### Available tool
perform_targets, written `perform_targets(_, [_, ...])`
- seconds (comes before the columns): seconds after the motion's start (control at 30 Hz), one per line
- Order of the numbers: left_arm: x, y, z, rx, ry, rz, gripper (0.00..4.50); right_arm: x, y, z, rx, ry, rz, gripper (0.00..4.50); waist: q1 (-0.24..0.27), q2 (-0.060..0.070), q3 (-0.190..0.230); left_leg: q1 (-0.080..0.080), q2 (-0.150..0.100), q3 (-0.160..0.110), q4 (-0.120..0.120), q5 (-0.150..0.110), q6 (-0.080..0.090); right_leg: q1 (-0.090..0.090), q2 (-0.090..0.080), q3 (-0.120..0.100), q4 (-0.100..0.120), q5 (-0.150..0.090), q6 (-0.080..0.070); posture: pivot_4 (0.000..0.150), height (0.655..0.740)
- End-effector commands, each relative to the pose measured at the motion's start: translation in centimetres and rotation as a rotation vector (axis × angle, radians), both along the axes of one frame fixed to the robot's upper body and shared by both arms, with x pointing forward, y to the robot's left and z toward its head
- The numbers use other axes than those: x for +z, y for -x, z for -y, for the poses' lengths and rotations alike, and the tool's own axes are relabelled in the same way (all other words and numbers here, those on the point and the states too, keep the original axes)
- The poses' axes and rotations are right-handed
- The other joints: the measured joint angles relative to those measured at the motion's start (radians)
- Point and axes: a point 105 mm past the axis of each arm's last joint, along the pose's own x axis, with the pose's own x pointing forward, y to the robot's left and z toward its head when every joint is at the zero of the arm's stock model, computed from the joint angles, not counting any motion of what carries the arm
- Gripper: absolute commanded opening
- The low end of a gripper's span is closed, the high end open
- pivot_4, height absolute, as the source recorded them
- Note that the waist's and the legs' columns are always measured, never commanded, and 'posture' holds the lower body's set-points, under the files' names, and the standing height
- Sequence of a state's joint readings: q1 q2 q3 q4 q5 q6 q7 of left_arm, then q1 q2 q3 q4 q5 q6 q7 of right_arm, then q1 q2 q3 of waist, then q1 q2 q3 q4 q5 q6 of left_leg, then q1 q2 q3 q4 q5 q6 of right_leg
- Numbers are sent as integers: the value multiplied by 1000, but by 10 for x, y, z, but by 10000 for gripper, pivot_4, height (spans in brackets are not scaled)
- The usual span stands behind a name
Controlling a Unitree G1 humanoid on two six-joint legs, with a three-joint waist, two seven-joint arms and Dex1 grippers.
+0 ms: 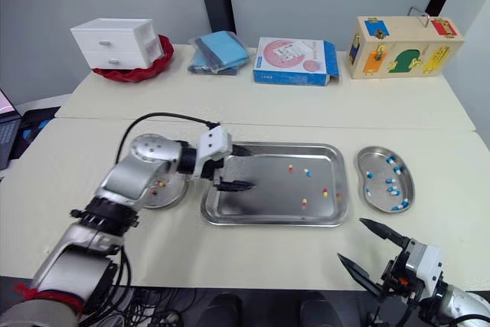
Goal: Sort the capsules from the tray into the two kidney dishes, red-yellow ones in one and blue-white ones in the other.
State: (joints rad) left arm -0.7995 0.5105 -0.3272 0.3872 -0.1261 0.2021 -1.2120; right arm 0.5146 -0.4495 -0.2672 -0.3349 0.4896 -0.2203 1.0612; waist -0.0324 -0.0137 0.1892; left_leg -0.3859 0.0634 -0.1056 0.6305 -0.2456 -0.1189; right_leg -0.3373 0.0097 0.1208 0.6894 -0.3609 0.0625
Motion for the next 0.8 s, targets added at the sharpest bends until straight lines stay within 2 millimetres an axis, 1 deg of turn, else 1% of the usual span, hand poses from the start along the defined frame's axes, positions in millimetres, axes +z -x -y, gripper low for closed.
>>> perform_targets(0.03, [9,-11,15,-23,7,38,45000,8,2,-3,-4,4,40,44910,-1,0,0,0,0,0,0,0,0,0,0,0,0,0,0,1500,7400])
perform_targets(0.13, [9,-18,30,-33,12,38,45000,9,4,-5,-16,-4,41,44910,0,0,0,0,0,0,0,0,0,0,0,0,0,0,0,1500,7400])
perform_targets(0.2, [6,-22,37,-35,7,37,45000,9,4,-6,-24,-7,43,44910,0,0,0,-1,-1,0,0,0,0,0,0,0,0,0,0,1500,7400])
perform_targets(0.43, [-12,-24,51,-54,-10,1,45000,10,5,-9,-43,-13,44,44910,-1,0,0,-1,-1,-1,0,0,0,0,0,0,0,0,0,1500,7400])
perform_targets(0.53, [-16,-27,57,-45,0,-2,39340,10,6,-11,-50,-18,43,45000,0,0,0,-1,-1,-1,0,0,0,0,0,0,0,0,0,1500,7400])
perform_targets(0.6, [-16,-28,60,-48,1,-1,32958,10,7,-12,-54,-20,42,45000,0,0,0,-1,-1,-1,0,0,0,0,0,0,0,0,0,1500,7400])
perform_targets(0.8, [-19,-30,66,-41,7,1,32958,11,8,-15,-67,-26,40,45000,0,0,0,-1,-1,-1,0,0,0,0,0,-1,0,0,0,1500,7400])
